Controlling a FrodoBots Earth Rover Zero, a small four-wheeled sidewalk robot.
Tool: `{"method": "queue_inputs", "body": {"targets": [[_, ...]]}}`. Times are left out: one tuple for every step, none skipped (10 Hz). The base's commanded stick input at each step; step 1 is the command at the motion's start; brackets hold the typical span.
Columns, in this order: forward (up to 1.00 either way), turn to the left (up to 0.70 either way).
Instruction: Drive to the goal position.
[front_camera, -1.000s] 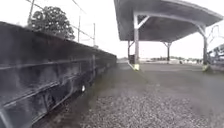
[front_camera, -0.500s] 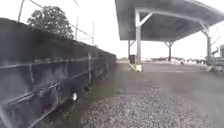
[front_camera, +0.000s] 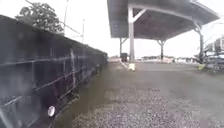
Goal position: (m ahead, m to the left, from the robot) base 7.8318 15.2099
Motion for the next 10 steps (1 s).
{"method": "queue_inputs", "body": {"targets": [[0.85,0.0],[0.85,0.0],[0.85,0.0],[0.85,0.0],[0.85,0.0],[0.85,0.0],[0.85,0.0],[0.85,0.0],[0.85,0.0],[0.85,0.0]]}}
